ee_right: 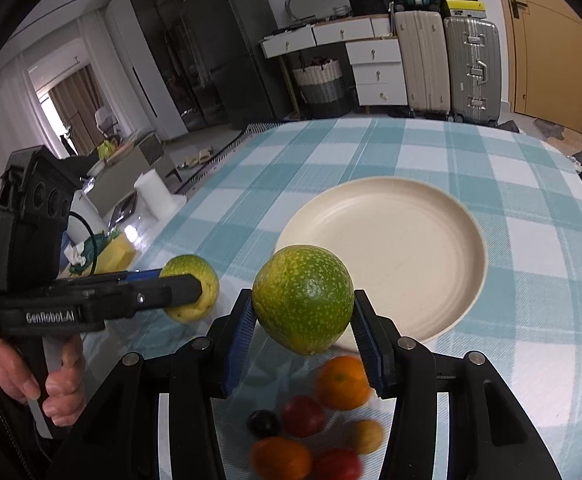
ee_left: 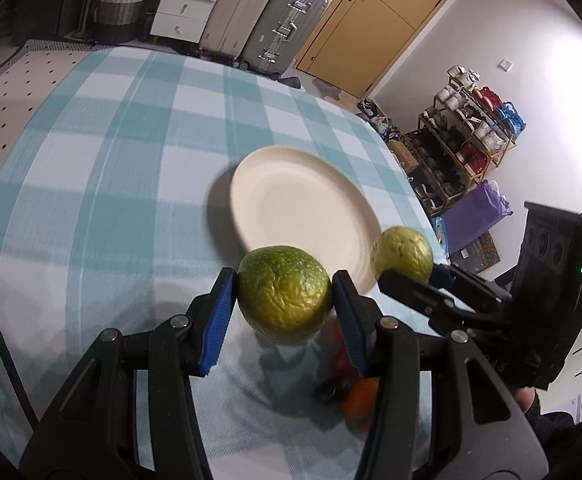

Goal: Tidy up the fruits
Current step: 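Carry both green citrus fruits over the cream plate with both tools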

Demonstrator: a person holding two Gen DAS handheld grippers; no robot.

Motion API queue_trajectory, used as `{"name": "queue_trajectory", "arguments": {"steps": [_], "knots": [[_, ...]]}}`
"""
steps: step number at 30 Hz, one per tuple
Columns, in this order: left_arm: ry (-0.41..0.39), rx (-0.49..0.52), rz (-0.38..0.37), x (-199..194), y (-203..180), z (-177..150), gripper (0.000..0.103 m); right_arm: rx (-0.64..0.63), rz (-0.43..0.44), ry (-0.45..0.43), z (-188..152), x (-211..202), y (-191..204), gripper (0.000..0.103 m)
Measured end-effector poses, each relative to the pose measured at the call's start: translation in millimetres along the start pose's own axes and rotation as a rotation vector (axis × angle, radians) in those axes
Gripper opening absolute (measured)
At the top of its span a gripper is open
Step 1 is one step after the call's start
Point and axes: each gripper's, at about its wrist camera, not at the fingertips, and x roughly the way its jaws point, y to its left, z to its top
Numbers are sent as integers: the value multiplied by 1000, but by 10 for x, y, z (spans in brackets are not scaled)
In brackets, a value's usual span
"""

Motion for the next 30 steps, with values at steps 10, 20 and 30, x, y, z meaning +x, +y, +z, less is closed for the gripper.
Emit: {"name": "queue_trajectory", "arguments": {"steps": [10,20,30], "knots": [[33,10,-12,568,-187,590,46,41,2,-23,267,83,-480,49],[79,5,-11,1166,-197,963,46,68,21,-16,514,383,-845,49],[115,-35,-25,1566,-59,1077,46,82,59,-6,585,751,-1018,49]]}}
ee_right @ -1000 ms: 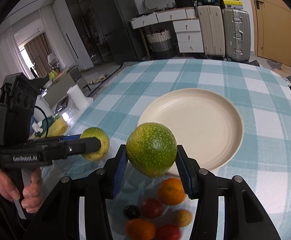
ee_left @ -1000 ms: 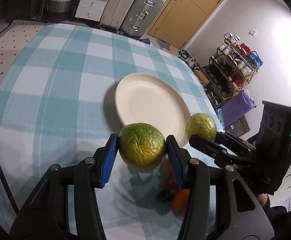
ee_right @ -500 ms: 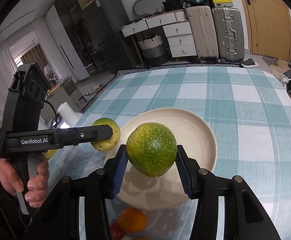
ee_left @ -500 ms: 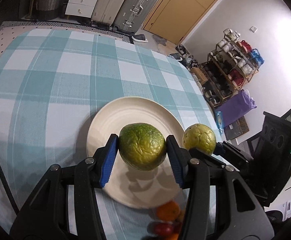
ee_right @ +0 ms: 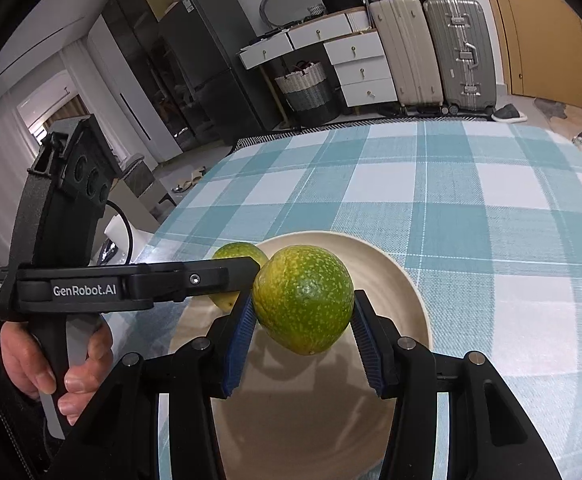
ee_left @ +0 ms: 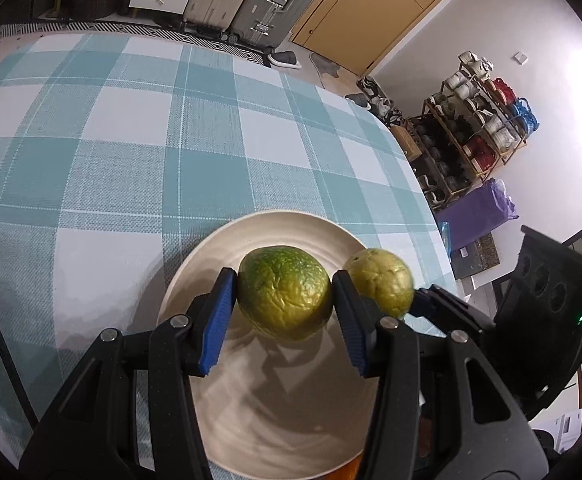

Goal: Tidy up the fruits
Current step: 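Carry both green citrus fruits over the cream plate with both tools, then open both tools to release the citrus fruits onto the plate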

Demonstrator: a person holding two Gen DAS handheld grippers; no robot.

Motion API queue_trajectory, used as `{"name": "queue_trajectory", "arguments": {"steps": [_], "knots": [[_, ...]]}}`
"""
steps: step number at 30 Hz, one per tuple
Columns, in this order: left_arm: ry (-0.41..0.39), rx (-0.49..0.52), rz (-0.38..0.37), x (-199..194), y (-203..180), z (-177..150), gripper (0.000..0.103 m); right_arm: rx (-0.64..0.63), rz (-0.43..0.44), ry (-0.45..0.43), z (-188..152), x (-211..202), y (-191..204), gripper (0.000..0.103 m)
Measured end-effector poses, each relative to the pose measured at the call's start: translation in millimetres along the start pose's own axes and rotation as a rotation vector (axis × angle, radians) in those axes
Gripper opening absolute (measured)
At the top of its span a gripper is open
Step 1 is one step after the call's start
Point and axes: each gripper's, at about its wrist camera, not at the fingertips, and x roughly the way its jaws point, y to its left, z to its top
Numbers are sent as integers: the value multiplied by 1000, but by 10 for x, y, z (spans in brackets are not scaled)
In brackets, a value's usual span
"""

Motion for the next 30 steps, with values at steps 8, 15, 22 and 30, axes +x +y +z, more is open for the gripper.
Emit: {"name": "queue_trajectory", "arguments": {"steps": [8,15,22,30], "knots": [[3,-42,-27,111,49,104,46,-15,-25,12,14,172,-31,49],[-11,-57,-21,27,11,137,57,-18,-26,-51,79,47,-40,79],[-48,-27,34,-256,-98,35,62,-11,-34,-103,7,-240,-28,81],[-86,50,111,-633,-289,-337,65,-33,-43,-208,-224,-707,78,102]]}}
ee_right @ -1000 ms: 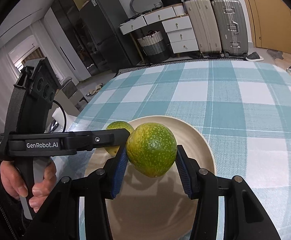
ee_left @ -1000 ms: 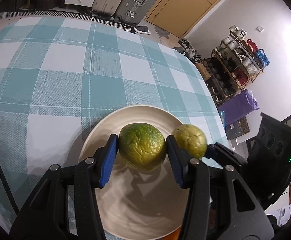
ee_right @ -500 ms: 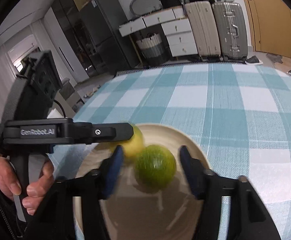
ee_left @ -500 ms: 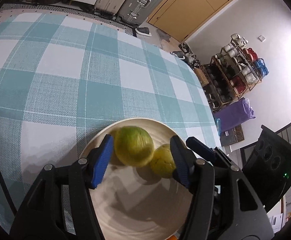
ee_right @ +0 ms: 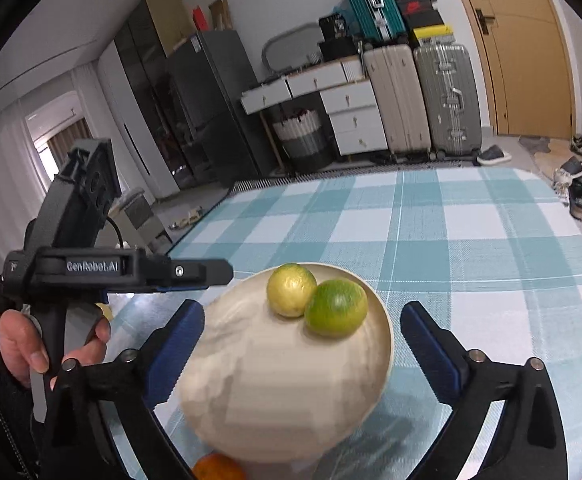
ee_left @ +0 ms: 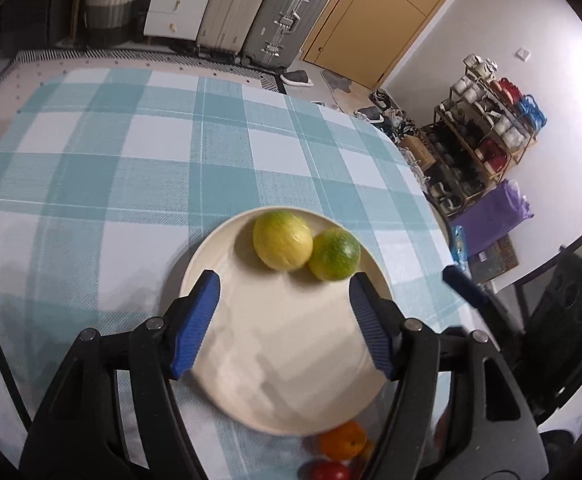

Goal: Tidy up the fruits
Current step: 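Open both tools to release the citrus fruits onto the plate, then move both tools back toward the remaining fruit cluster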

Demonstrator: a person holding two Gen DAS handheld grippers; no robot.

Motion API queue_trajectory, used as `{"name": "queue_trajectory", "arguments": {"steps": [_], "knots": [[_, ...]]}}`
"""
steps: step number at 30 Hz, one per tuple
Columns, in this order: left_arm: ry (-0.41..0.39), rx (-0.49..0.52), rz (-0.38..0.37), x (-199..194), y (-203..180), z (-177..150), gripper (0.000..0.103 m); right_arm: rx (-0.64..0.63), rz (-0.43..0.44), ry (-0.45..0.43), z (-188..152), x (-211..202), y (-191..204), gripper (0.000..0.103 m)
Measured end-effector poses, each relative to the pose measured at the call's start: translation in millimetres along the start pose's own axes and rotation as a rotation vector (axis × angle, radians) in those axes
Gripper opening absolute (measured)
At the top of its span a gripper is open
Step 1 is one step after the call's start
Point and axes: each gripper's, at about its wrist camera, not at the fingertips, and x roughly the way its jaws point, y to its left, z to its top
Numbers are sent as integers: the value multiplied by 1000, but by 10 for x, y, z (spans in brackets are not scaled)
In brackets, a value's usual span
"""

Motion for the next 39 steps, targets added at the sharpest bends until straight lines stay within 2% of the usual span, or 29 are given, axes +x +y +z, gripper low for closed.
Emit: {"name": "queue_trajectory", "arguments": {"steps": [5,12,18,23,39], "knots": [[-43,30,42,-278,-76,-238,75,-35,-17,-31,-75,-214,95,103],[-63,43,83,-543,-144,-596,81,-50,-26,11,-214,-392,226,103],[-63,60,131,-657,-211,-835,86,-61,-24,9,-345,-574,339,103],[-83,63,146,-774,-254,-1010,101,-61,-18,2,-412,-686,385,103],[-28,74,186,-799,-320,-1460,102,-5,1,32,-685,-956,450,103]]}}
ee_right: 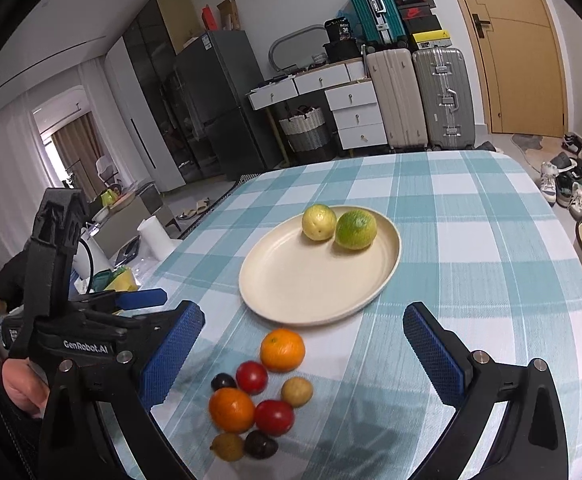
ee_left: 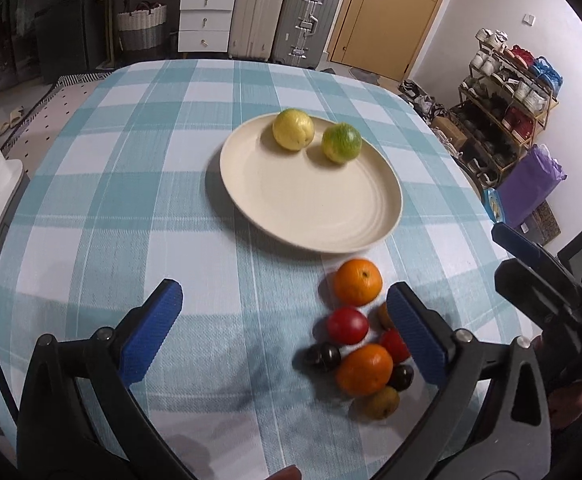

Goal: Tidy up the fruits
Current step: 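Move both tools back toward the remaining fruit cluster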

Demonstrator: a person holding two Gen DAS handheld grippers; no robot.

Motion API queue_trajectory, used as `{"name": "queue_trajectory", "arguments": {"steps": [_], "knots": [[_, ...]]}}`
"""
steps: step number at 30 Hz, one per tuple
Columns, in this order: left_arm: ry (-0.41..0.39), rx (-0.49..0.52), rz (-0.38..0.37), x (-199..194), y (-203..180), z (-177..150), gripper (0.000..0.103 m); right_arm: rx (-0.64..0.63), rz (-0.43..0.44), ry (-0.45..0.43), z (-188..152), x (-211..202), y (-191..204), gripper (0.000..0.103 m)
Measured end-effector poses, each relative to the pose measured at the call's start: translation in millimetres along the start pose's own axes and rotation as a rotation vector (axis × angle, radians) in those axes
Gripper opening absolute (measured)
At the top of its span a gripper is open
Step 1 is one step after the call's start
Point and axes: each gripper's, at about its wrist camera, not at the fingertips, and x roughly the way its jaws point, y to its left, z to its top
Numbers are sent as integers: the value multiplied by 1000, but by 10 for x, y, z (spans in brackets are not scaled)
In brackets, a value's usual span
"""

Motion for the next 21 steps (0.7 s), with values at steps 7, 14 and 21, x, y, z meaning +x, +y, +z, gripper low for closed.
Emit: {"name": "queue_trajectory", "arguments": {"steps": [7,14,21], "knots": [[7,-8,-17,-41,2,-132,102,-16,-20,46,-119,1,81,103],[60,20,-38,21,-51,-308,102,-38,-46,58,-226,-43,143,103],[109,43,-58,113,-158,-455,102,-3,-49,57,-270,-96,70,103]]}}
